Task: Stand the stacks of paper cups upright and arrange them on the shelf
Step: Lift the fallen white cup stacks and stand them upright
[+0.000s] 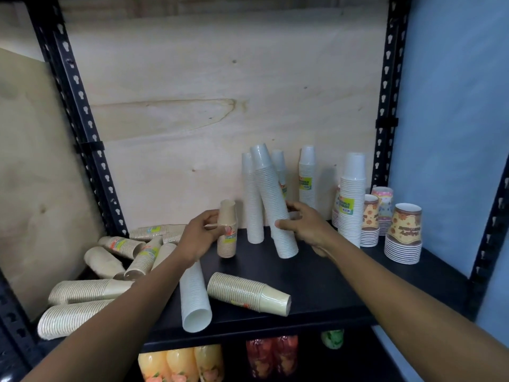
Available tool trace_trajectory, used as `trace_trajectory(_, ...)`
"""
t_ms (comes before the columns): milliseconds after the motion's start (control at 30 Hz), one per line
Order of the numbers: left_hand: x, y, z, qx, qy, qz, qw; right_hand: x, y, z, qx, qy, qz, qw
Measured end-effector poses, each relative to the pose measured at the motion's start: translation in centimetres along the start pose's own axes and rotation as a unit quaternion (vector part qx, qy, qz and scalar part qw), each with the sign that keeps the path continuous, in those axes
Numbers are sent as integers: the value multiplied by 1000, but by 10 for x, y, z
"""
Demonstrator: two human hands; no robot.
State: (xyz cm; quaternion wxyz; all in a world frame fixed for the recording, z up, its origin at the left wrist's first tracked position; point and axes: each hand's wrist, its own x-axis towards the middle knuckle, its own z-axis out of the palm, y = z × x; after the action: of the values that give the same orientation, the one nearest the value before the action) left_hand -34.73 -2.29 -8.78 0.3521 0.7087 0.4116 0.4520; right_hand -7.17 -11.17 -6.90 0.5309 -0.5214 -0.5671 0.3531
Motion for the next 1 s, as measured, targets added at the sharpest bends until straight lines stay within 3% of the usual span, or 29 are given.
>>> trace_trajectory(500, 40, -20, 25, -39, 62, -69, 995, 16, 42, 10, -164, 114, -91, 976)
trace_trajectory(1000, 50, -47, 23, -7, 47, -63, 997, 24, 67, 8, -189, 147, -82, 968)
